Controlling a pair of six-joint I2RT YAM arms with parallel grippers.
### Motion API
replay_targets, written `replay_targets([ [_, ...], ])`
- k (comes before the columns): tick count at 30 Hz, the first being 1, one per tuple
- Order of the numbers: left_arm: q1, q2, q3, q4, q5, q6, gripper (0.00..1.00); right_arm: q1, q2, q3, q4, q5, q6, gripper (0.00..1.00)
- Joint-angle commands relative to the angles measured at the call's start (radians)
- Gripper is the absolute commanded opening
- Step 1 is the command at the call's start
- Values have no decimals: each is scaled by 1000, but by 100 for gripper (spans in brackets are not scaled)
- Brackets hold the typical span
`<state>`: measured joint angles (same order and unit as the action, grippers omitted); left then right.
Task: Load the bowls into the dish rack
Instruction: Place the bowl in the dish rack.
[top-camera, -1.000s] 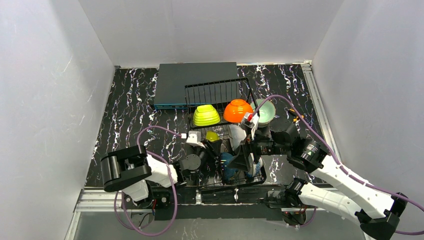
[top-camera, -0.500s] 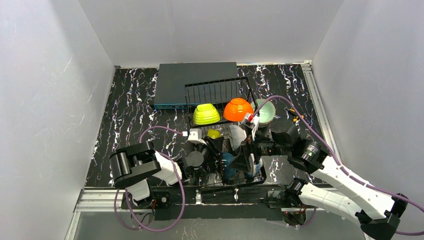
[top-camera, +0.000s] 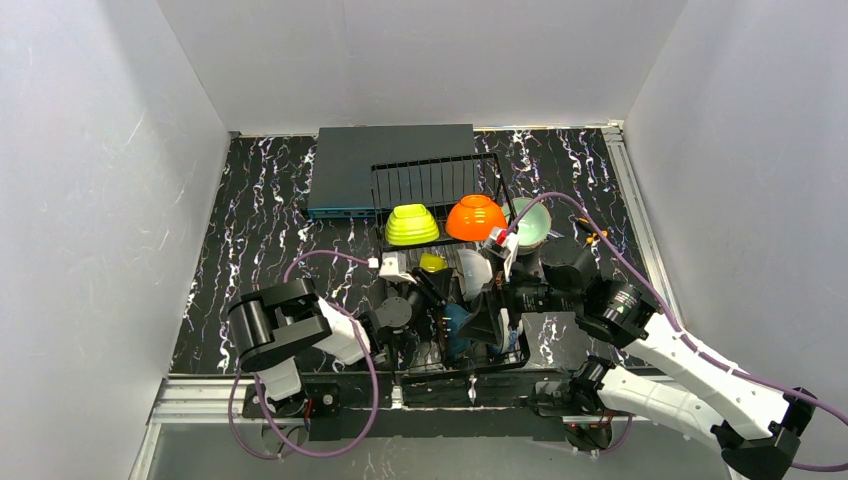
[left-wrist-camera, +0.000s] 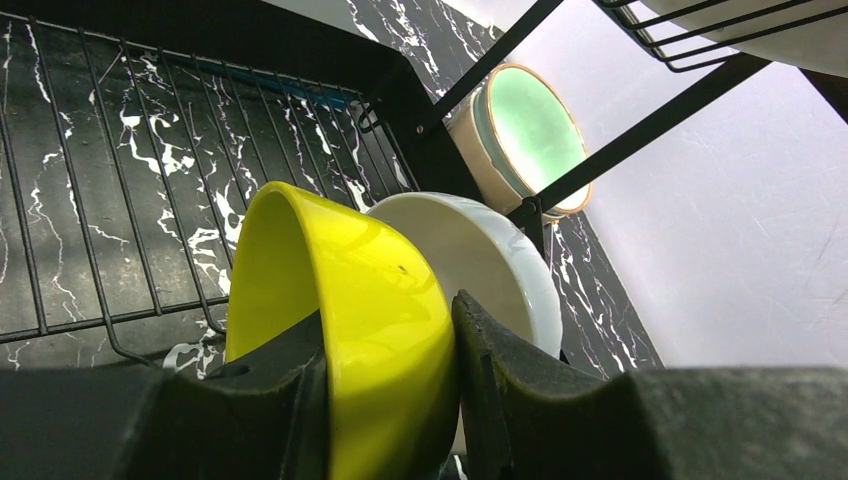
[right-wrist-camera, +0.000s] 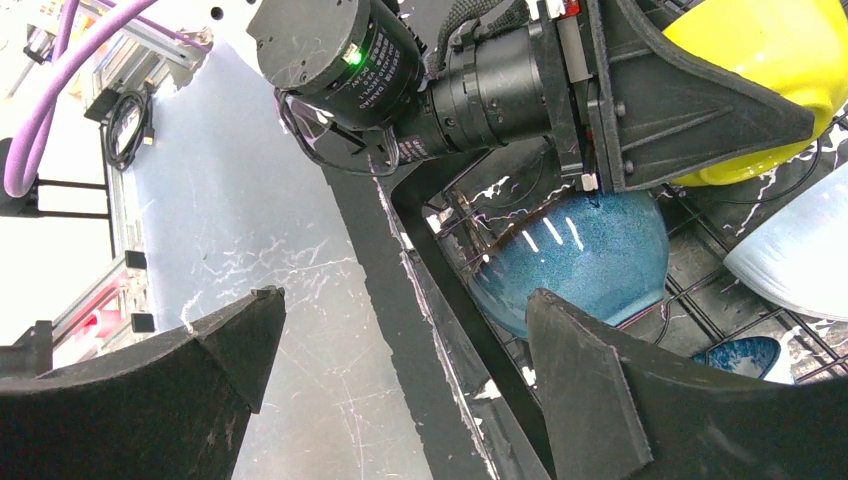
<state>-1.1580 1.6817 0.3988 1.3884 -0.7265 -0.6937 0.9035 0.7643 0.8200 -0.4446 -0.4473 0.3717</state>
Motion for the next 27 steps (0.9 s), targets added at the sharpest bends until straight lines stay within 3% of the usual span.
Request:
replay_targets([
  [1, 21, 23, 64, 25, 75, -19, 0, -2, -16, -4, 37, -3, 7, 98],
  [9, 24, 47, 59, 28, 153, -57, 0, -2, -19, -8, 41, -4, 7, 98],
  [27, 36, 110, 17, 32, 107, -213, 0, -2, -17, -18, 35, 1, 6, 98],
])
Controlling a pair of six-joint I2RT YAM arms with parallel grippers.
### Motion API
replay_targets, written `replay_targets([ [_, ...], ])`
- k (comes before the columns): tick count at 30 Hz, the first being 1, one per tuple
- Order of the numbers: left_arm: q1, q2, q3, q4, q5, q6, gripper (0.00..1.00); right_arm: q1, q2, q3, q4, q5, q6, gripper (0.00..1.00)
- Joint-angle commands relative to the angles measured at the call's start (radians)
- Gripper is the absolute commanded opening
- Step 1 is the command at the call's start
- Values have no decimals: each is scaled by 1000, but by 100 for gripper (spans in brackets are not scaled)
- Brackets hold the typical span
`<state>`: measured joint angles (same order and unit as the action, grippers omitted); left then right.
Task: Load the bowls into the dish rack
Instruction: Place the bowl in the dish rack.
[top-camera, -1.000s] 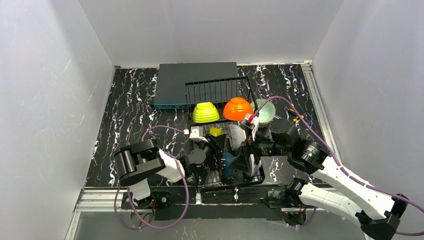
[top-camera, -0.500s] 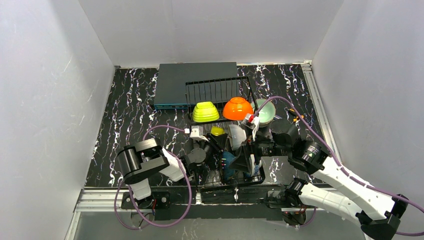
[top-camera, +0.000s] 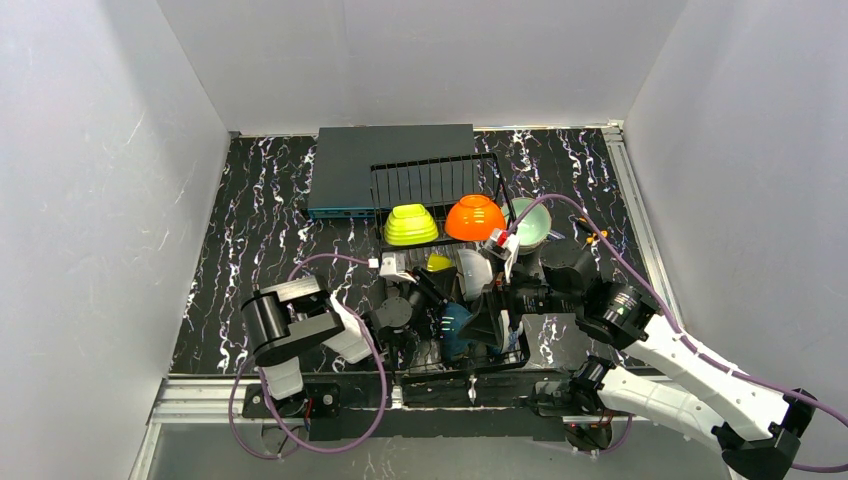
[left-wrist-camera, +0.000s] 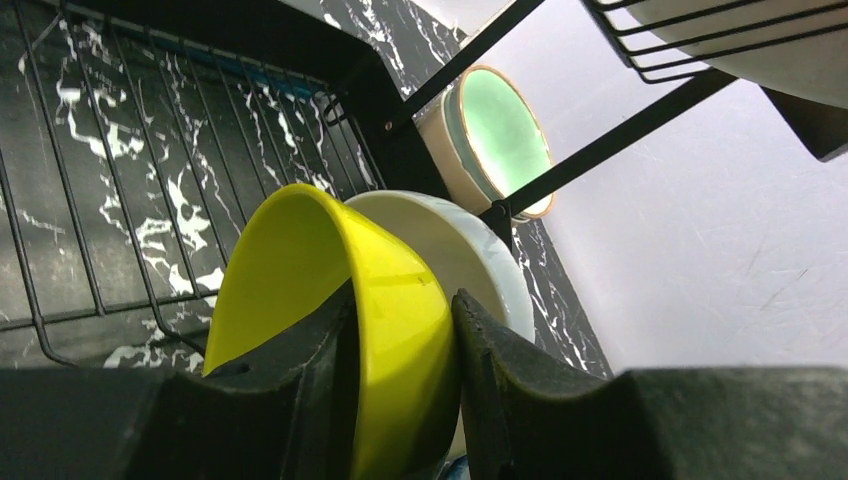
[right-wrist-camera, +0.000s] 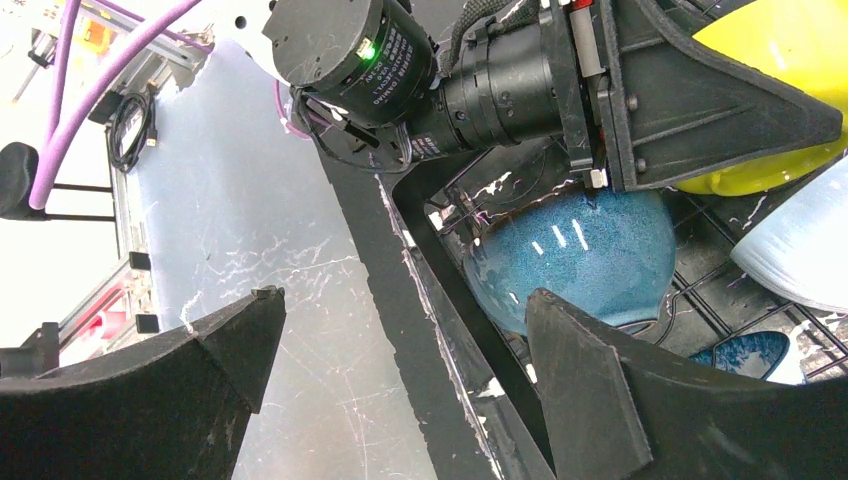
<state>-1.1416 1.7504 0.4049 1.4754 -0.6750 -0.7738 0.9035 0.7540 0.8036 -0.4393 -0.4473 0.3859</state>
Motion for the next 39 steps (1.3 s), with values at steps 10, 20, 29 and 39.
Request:
replay_targets([
  [10, 22, 59, 36, -56, 121, -125, 5, -2, 5, -40, 12, 6, -17, 98],
  [20, 22, 75, 4, -56, 166, -173, 39, -2, -8, -57, 12, 15, -21, 98],
  [29, 22, 38, -34, -59, 149, -158, 67, -2, -10, -58, 9, 16, -24, 98],
  [39, 22, -13, -93, -60, 141, -159, 69, -2, -9, -58, 9, 16, -24, 98],
])
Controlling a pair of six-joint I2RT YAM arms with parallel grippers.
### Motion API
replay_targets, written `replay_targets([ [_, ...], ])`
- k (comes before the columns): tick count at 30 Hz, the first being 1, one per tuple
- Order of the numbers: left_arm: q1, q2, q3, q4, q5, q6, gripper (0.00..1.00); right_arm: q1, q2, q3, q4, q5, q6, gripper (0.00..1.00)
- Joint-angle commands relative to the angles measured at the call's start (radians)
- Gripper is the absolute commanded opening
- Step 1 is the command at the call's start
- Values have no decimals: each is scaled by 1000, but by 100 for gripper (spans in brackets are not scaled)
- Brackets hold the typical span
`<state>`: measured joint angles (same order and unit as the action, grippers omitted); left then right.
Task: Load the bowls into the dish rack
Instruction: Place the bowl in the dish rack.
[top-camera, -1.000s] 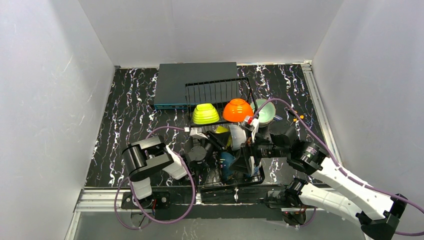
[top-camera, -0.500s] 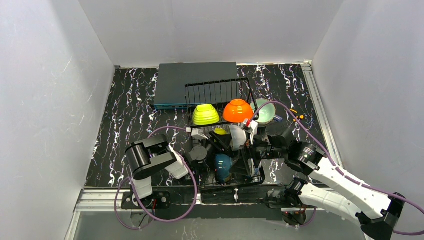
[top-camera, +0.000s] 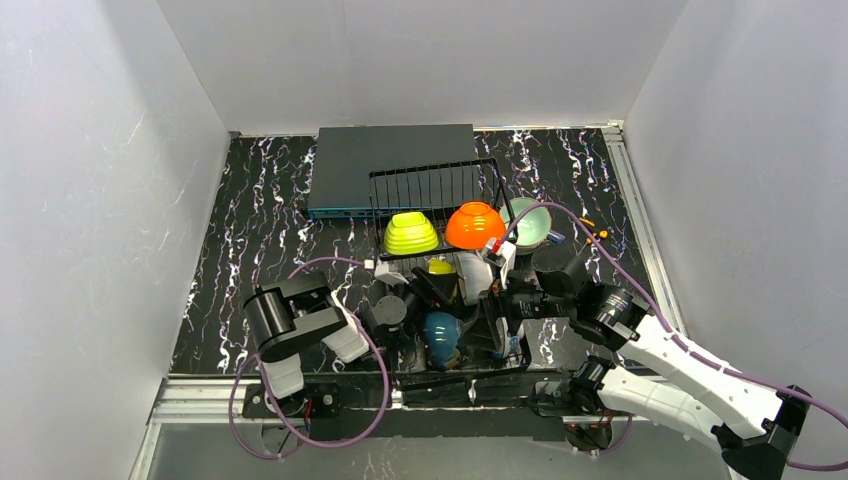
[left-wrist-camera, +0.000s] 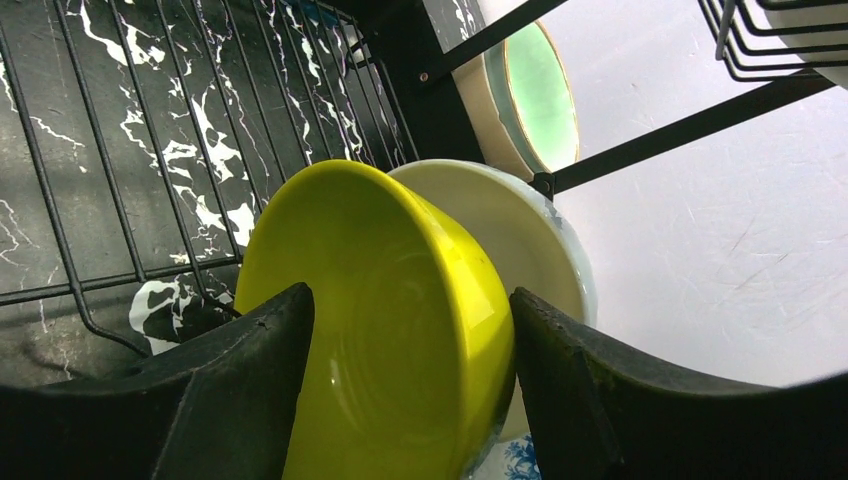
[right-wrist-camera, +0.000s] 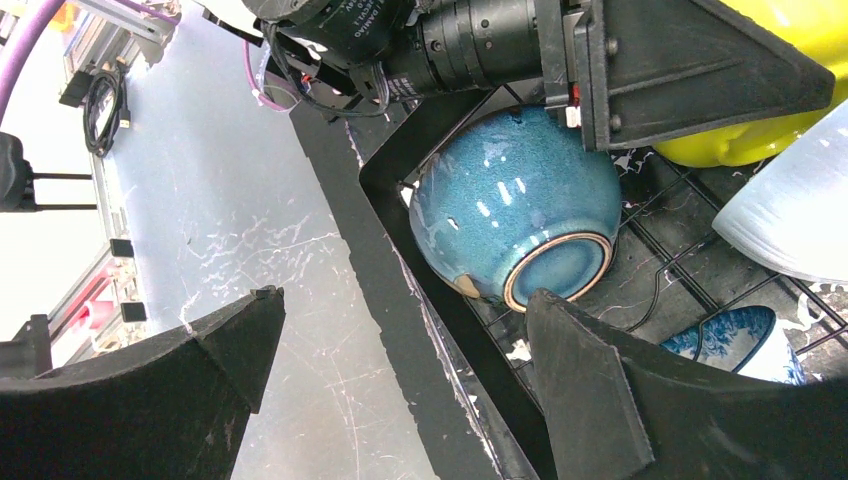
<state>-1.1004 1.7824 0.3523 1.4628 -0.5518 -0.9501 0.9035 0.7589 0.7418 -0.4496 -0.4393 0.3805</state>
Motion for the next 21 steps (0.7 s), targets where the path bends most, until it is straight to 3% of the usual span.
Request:
replay_targets([
  [1, -19, -51, -45, -50, 19, 26, 69, -2, -13, 3, 19, 8, -19, 98],
  [12, -22, -138, -77, -63, 85, 101, 72, -2, -10, 2, 25, 5, -19, 98],
  [21, -23, -222, -136, -92, 49, 127, 72, -3, -9, 5, 26, 4, -19, 98],
])
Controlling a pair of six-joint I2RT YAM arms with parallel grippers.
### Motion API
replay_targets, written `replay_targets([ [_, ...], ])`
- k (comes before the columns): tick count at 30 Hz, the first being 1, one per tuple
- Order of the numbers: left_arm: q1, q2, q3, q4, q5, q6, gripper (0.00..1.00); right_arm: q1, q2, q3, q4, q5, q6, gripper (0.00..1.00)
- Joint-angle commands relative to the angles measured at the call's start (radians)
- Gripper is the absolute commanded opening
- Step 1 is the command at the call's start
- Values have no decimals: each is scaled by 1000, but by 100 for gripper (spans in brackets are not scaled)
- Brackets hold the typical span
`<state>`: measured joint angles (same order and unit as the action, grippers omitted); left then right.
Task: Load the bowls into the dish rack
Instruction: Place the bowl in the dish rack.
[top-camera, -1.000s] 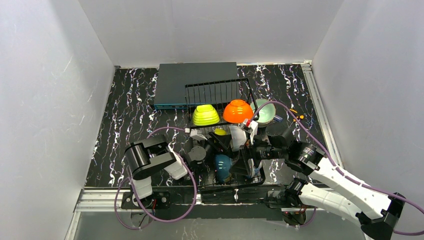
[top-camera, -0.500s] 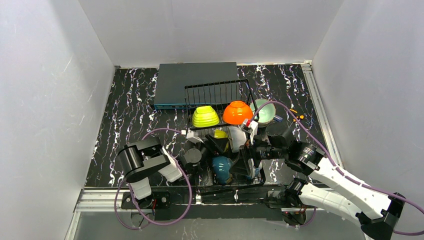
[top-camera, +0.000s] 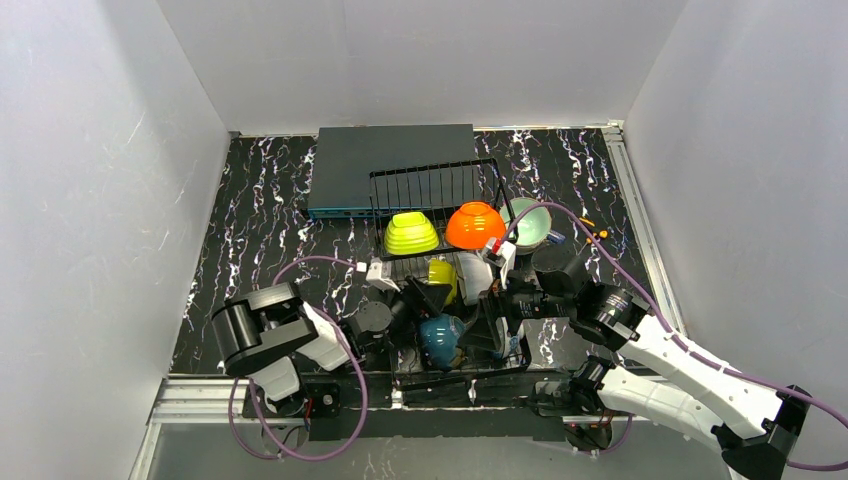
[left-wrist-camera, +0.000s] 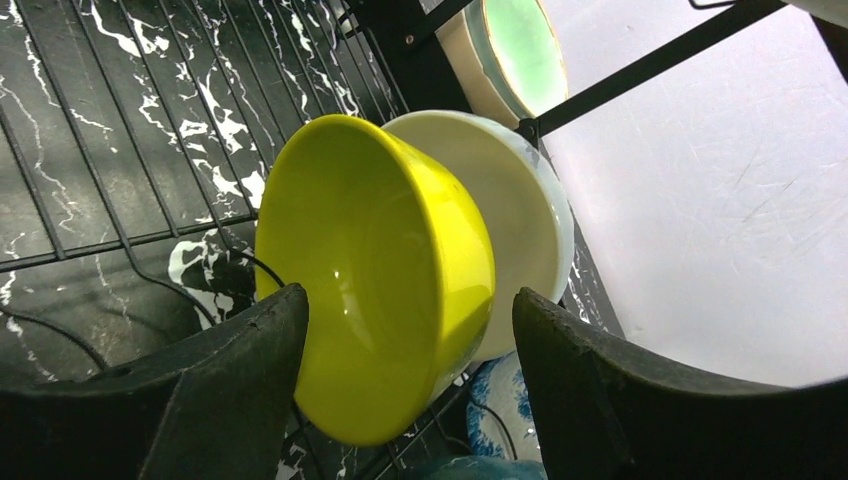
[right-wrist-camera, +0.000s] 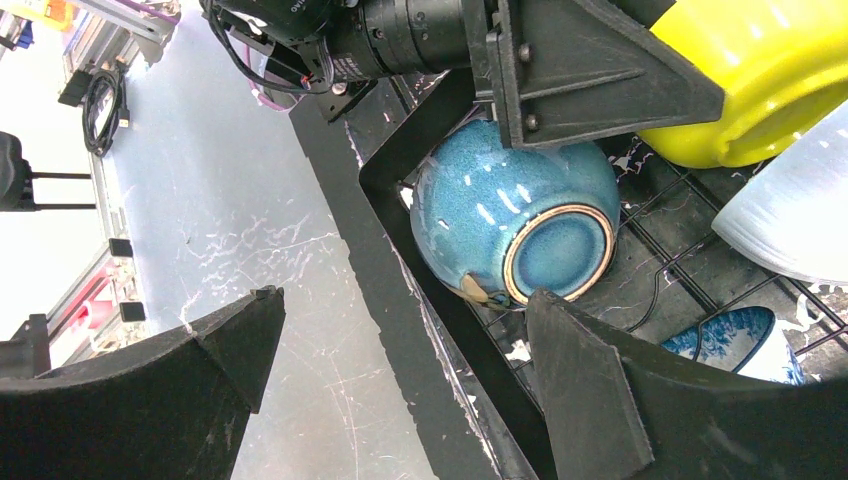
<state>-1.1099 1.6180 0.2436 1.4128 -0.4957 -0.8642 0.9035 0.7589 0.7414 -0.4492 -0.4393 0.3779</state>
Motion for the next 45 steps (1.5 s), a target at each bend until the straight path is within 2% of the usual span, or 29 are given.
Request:
replay_targets([
  [1, -13, -69, -32, -51, -8, 45, 72, -2, -9, 5, 26, 5, -16, 98],
  [6, -14, -113, -50, -79, -19, 58, 71, -2, -10, 4, 28, 6, -16, 98],
  [13, -15, -112, -6, -107, 27, 79, 62, -2, -8, 4, 30, 5, -16, 98],
  [22, -15, -71, 4, -120, 12, 61, 46, -2, -14, 9, 17, 11, -17, 98],
  [25, -15, -67, 14, -120, 31, 72, 45, -2, -15, 9, 17, 11, -20, 98],
  [26, -15, -69, 13, -120, 38, 76, 48, -2, -14, 9, 17, 11, -19, 98],
  [30, -27, -110, -13, -142, 13, 82, 72, -2, -15, 12, 18, 13, -19, 98],
  [31, -29, -135, -24, -156, -6, 82, 80, -2, -15, 12, 18, 13, -19, 98],
  [32, -32, -159, -36, -173, -22, 82, 92, -2, -16, 12, 18, 12, -20, 98],
  [33, -37, -184, -46, -196, -35, 81, 97, -2, -16, 11, 19, 12, -19, 98],
  [39, -39, -327, -103, -320, -74, 68, 98, -2, -15, 10, 30, 13, -19, 99],
  [45, -40, -477, -150, -414, -51, 83, 98, -2, -21, 14, 31, 28, -18, 99],
])
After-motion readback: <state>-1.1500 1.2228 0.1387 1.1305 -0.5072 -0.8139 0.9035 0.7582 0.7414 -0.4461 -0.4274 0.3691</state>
